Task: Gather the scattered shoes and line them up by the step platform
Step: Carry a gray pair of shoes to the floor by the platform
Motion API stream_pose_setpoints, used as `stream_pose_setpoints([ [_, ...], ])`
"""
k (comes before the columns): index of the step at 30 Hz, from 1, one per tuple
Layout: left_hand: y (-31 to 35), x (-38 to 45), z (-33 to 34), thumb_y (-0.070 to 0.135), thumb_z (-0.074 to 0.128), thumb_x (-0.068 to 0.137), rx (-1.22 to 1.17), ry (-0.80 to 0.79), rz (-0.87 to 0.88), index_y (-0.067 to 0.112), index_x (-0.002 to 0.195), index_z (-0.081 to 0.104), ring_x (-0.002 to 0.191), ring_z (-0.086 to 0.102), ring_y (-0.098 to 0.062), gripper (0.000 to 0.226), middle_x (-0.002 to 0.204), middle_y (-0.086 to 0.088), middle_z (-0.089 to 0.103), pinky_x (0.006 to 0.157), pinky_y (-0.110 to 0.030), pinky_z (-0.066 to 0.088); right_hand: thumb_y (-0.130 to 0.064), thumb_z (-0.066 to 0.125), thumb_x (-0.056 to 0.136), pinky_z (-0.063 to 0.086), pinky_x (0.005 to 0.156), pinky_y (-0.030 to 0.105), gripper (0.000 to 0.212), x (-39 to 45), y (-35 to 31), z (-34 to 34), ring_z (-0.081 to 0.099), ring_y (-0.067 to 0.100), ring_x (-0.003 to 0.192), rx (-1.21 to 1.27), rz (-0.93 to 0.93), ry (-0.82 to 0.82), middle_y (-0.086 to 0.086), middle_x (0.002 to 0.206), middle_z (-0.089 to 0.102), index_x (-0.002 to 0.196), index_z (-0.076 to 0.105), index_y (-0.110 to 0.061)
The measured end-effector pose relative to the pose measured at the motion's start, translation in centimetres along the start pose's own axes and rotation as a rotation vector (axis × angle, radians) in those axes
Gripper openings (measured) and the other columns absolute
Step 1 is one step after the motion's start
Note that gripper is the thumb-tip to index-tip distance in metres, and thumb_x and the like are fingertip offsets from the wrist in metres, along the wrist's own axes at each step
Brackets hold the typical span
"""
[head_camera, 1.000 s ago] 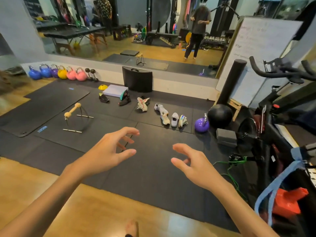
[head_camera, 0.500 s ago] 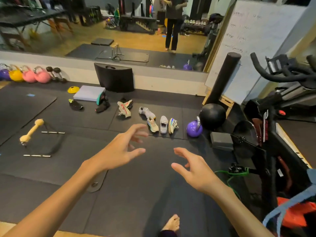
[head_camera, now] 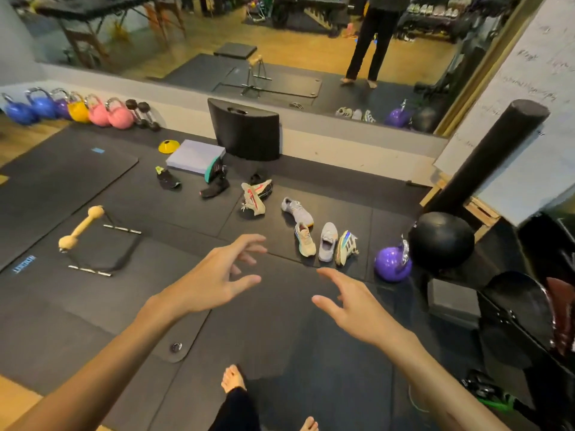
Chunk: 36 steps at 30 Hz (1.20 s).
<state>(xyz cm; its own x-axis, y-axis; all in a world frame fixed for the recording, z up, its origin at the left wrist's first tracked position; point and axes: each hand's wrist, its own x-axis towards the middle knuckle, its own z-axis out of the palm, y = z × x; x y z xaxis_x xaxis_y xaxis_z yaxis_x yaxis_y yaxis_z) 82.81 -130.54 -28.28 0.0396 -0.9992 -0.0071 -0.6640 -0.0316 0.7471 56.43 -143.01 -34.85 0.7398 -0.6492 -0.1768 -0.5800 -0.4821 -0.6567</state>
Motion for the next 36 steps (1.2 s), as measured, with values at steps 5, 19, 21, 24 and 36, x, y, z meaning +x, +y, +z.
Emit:
stream_pose_setpoints([
  [5,-5.7,6.2,-2.9,0.029,0.066,0.088,-0.009,0.005,-0.044,0.035,0.136,0.036,0.109,0.057,-0.003,0.057,0.129,0.023,0.054,0.084,-0.03,0.053,-0.066,0.047,0.088,0.041,0.108,0.037,0.068,9.2,0.9,-0.5,0.035,0.003,0.136,0.045,-0.012,-0.033,-0.019,0.15,0.037,0.147,0.031,-0.036],
  [19,-18.2,27.1,-12.0,0.029,0.066,0.089,-0.023,-0.211,-0.069,0.042,0.135,0.035,0.108,0.056,0.003,0.057,0.128,0.024,0.053,0.086,-0.022,0.052,-0.069,0.047,0.084,0.039,0.096,0.018,0.065,29.2,1.3,-1.7,0.042,-0.022,0.105,0.186,0.147,0.034,-0.03,0.139,0.043,0.142,0.037,-0.04],
  [21,-18.7,30.2,-12.0,0.03,0.065,0.089,-0.026,-0.255,-0.057,0.044,0.135,0.034,0.109,0.055,0.003,0.057,0.127,0.026,0.052,0.088,-0.026,0.052,-0.07,0.047,0.083,0.04,0.1,0.021,0.065,30.8,2.7,-2.3,0.041,-0.016,0.118,0.214,0.193,0.036,-0.032,0.138,0.043,0.141,0.038,-0.043],
  [24,-19.2,34.7,-10.8,0.033,0.065,0.089,-0.023,-0.301,-0.056,0.047,0.135,0.033,0.11,0.053,0.004,0.058,0.127,0.028,0.05,0.091,-0.029,0.051,-0.07,0.048,0.083,0.042,0.105,0.029,0.064,33.0,5.7,-3.3,0.038,-0.009,0.129,0.242,0.235,0.026,-0.032,0.139,0.042,0.141,0.038,-0.044],
  [36,-36.9,57.6,7.2,0.038,0.064,0.089,-0.061,-0.443,0.025,0.051,0.134,0.036,0.111,0.053,0.002,0.055,0.126,0.031,0.051,0.091,-0.026,0.048,-0.058,0.044,0.094,0.031,0.108,0.022,0.055,51.2,27.6,6.3,0.032,-0.007,0.132,0.247,0.316,-0.002,-0.027,0.147,0.035,0.144,0.029,-0.042],
])
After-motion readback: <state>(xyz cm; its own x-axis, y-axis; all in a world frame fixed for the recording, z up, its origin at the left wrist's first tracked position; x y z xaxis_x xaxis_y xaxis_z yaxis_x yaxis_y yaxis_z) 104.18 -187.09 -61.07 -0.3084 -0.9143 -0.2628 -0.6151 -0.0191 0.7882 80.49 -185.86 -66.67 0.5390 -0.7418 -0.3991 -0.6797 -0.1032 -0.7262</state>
